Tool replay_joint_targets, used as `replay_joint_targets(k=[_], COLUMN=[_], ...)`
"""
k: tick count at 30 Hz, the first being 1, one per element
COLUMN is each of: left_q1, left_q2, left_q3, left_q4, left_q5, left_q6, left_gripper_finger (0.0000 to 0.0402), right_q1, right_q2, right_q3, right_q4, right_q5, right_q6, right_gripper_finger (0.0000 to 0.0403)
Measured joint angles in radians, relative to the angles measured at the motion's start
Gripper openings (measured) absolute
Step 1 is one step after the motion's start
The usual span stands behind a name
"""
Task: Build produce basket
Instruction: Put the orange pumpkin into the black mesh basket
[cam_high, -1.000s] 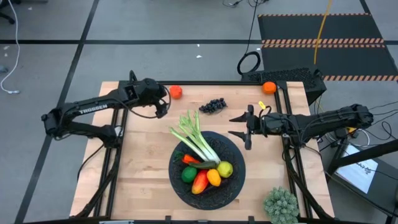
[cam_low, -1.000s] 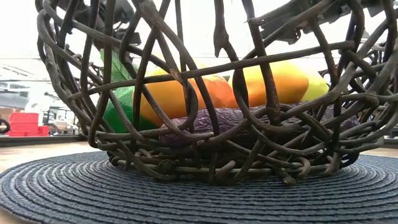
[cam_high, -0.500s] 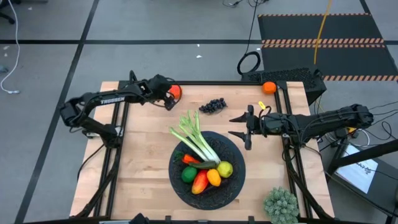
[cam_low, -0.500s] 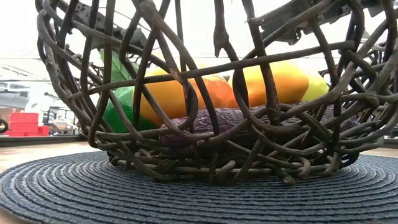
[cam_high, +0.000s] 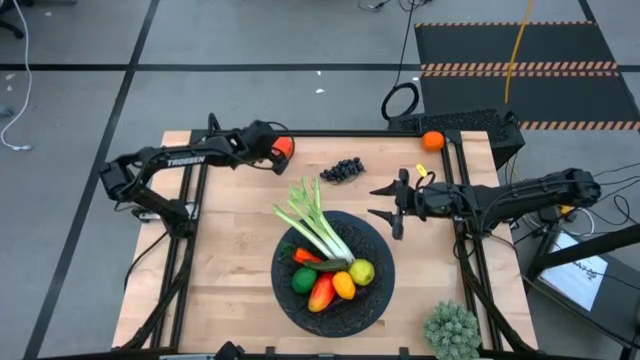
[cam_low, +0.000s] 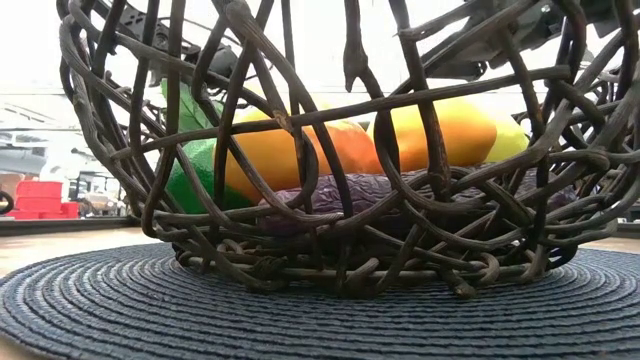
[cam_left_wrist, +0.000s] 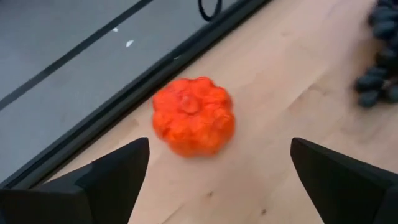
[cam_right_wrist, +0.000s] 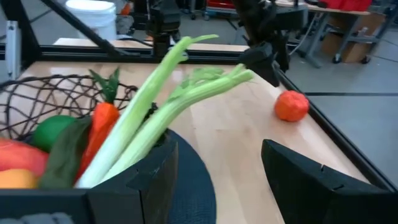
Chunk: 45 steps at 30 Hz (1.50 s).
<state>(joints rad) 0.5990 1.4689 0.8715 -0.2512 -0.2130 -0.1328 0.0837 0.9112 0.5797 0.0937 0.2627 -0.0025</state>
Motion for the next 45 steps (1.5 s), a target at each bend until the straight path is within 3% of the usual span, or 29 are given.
replay_joint_targets(k=[8, 14, 26, 32, 45], left_q1=[-0.016, -0.05, -0.059, -0.059, -0.023], left_q2=[0.0, 0.023, 0.161, 0.211, 0.215], left_q3=[0.0, 0.002, 0.001, 0.001, 0.001], left_q4=[-0.009, 0.026, 0.094, 0.108, 0.12], left_q5=[-0.007, -0.07, -0.087, -0.178, -0.186], left_q6=[-0.039, -0.084, -0.114, -0.124, -0.138], left_gripper_finger=[0.0398, 0.04, 0.04, 0.04, 0.04], right_q1=[-0.013, -0.013, -0.033, -0.051, -0.051], right_q2=[0.0, 0.0, 0.0, 0.0, 0.0], right_q3=[0.0, 0.0, 0.0, 0.0, 0.0], right_q4=[0.001, 0.009, 0.044, 0.049, 0.045], right_q5=[0.0, -0.001, -0.001, -0.001, -0.002], right_q6=[0.016, 0.02, 0.012, 0.01, -0.002], right_gripper_finger=[0.0226, 0.0226, 0.0226, 0.0226, 0.0226])
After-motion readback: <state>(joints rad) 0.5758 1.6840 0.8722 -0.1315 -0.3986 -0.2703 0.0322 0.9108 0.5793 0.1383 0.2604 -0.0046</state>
